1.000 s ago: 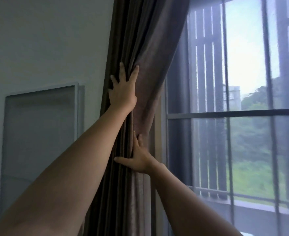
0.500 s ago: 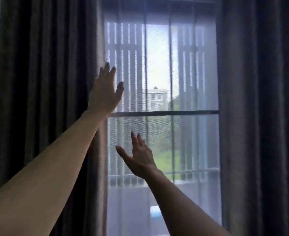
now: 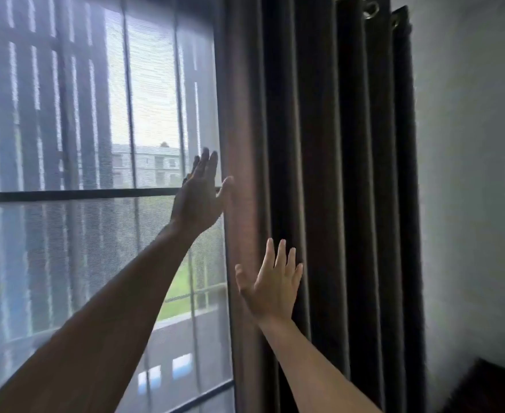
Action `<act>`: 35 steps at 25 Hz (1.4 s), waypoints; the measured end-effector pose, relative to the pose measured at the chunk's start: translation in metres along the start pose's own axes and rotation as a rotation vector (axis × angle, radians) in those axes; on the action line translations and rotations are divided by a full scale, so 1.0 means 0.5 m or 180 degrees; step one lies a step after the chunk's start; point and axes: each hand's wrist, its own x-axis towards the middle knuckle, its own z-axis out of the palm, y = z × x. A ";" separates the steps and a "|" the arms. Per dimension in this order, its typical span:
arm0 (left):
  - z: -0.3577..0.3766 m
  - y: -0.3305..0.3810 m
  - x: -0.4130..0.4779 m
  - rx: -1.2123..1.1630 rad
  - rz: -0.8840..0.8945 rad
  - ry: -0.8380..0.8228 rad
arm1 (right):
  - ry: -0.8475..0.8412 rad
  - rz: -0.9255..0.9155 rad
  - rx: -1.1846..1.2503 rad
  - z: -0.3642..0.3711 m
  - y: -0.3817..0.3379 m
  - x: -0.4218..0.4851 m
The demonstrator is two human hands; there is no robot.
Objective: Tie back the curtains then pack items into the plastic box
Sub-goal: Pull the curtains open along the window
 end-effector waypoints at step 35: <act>0.978 0.388 0.545 -0.1410 0.0294 -0.0662 | 0.0718 0.0793 -0.0868 0.112 0.817 0.655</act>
